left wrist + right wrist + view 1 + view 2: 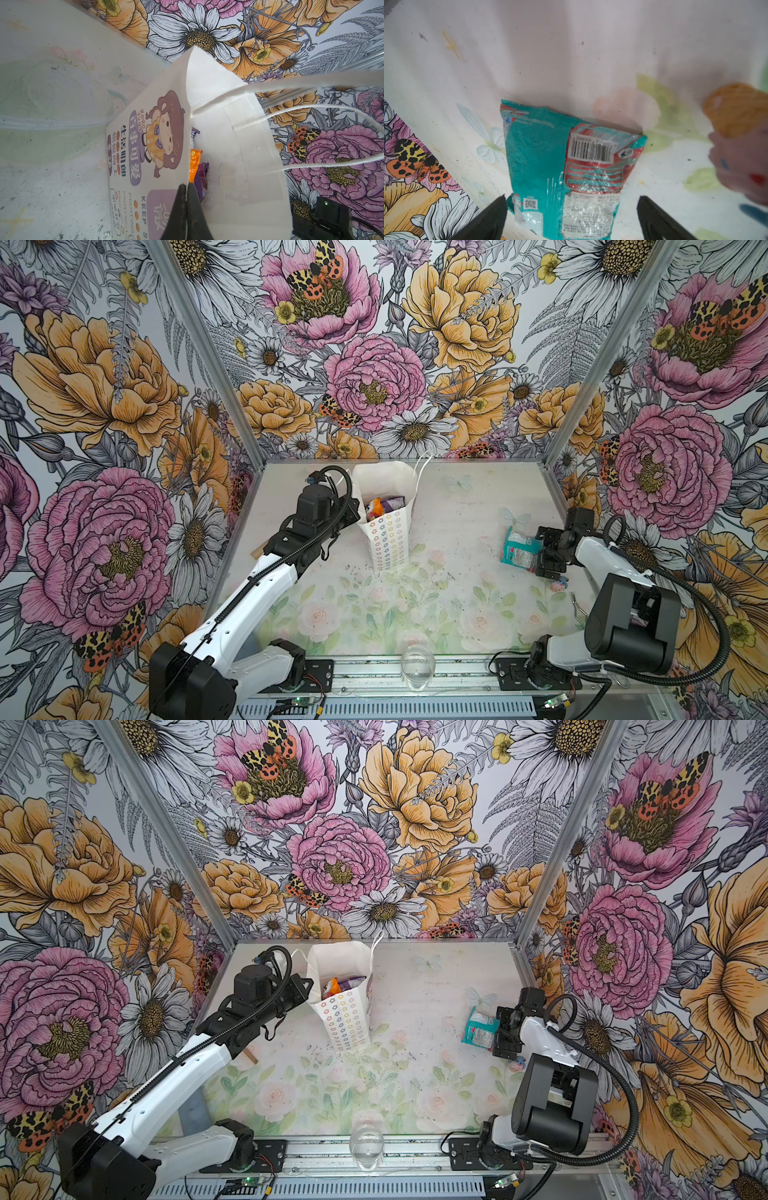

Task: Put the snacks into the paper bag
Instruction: 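Lower the right gripper onto the teal packet and grasp its top edge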

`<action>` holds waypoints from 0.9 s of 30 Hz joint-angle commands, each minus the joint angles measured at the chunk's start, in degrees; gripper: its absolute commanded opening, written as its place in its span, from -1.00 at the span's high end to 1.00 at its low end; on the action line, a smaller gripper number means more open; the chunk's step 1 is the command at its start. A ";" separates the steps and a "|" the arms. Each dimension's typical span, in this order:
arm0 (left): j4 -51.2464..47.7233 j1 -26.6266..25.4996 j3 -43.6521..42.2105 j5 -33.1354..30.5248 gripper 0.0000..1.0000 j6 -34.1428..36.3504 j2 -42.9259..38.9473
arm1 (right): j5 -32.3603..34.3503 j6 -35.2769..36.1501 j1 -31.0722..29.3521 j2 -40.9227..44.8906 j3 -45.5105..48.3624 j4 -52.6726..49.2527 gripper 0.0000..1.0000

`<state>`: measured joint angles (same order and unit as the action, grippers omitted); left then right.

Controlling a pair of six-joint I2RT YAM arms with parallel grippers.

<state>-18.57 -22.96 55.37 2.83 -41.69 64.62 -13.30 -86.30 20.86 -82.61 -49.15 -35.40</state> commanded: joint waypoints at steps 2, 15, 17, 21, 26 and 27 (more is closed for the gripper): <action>1.70 0.37 -0.09 -0.98 1.00 -0.32 -1.32 | -0.29 1.38 -0.99 -2.70 -2.48 0.59 -0.99; 1.08 0.97 -0.53 -1.58 1.00 0.10 -2.15 | -0.93 2.80 -4.07 -9.73 -6.42 0.85 -0.99; 0.82 1.33 -0.53 -1.51 1.00 0.29 -2.44 | -1.03 2.80 -4.16 -10.66 -6.64 1.02 -1.00; 0.53 2.13 -0.79 -1.27 1.00 0.47 -3.14 | -1.20 3.10 -4.16 -12.41 -6.75 1.25 -1.00; 0.50 2.88 -1.41 -1.25 1.00 0.31 -3.80 | -1.81 3.75 -4.33 -14.55 -6.90 1.21 -0.99; 0.55 2.80 -1.40 -1.16 1.00 0.30 -3.75 | -2.02 3.85 -4.34 -14.92 -6.93 1.21 -0.98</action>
<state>-20.32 -20.97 54.24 2.81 -41.67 62.43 -14.83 -83.53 17.06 -95.46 -55.40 -34.37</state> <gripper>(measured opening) 0.050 0.993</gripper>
